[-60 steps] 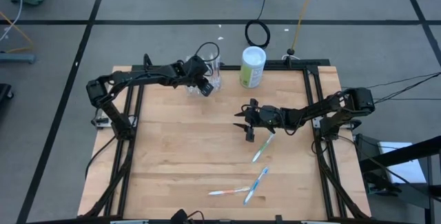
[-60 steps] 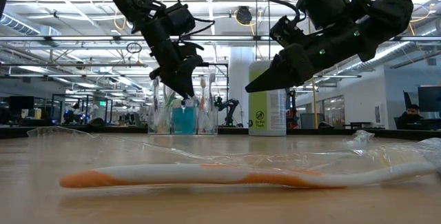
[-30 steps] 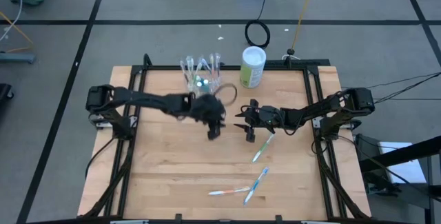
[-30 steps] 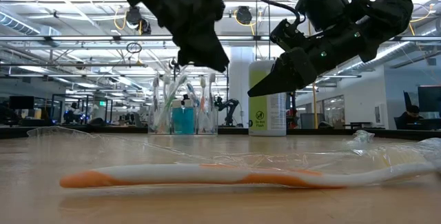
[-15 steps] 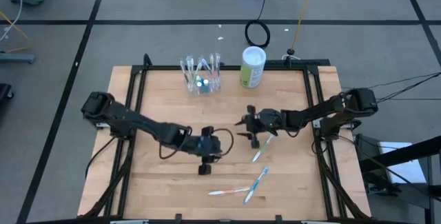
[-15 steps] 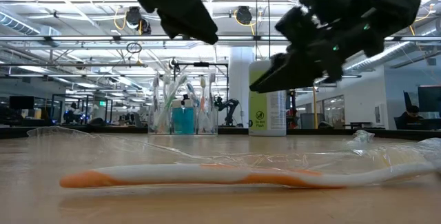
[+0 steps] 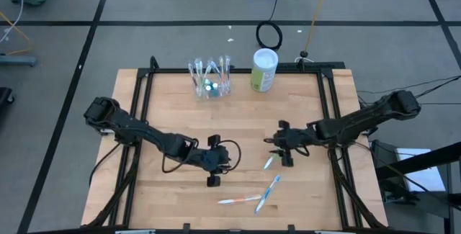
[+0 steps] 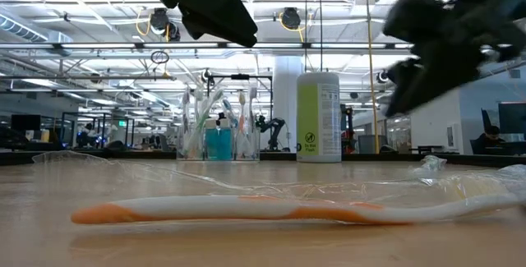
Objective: Pick & Place toothbrushing station
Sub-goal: Put the green toothbrush into the transparent organizer
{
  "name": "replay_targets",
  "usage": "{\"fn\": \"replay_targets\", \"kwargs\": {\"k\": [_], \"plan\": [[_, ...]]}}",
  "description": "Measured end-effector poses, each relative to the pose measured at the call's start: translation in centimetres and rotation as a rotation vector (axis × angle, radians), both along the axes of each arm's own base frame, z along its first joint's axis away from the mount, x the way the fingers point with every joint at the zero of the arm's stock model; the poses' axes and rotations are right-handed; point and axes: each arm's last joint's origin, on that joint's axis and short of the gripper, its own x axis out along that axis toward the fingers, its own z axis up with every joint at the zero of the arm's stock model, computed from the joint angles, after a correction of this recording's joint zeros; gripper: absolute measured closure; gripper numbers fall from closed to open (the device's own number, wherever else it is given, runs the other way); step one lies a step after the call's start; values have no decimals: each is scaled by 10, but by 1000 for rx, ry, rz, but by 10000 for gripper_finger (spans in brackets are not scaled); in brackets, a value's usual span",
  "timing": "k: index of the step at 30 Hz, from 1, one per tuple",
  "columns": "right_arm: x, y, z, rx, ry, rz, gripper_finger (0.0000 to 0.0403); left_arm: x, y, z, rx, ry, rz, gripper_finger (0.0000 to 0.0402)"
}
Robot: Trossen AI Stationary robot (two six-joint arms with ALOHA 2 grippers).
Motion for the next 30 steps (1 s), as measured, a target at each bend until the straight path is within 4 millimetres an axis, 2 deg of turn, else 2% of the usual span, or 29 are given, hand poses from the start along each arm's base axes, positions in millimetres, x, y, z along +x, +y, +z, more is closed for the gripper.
{"fn": "replay_targets", "kwargs": {"k": [4, 7, 12, 15, 19, 25, 30], "plan": [[-23, 2, -5, 55, 186, -94, 232, 0, 1, 0, 14, -10, 44, 286], [-36, -2, -7, 95, 278, -259, 232, 1, 2, 0, 20, -13, 54, 286], [-45, -7, -8, 99, 313, -428, 232, 1, 3, 1, 19, -17, 57, 286], [-44, -9, -10, 33, 286, -415, 232, 1, 3, 1, 19, -18, 56, 286], [-49, -14, -23, -78, 307, -325, 232, 1, 3, 1, 22, -21, 62, 286], [-57, -21, -50, -141, 260, -216, 232, 2, 5, 1, 33, -25, 79, 286], [-57, -25, -59, -179, 184, -157, 232, 2, 5, 1, 32, -27, 80, 286]]}}
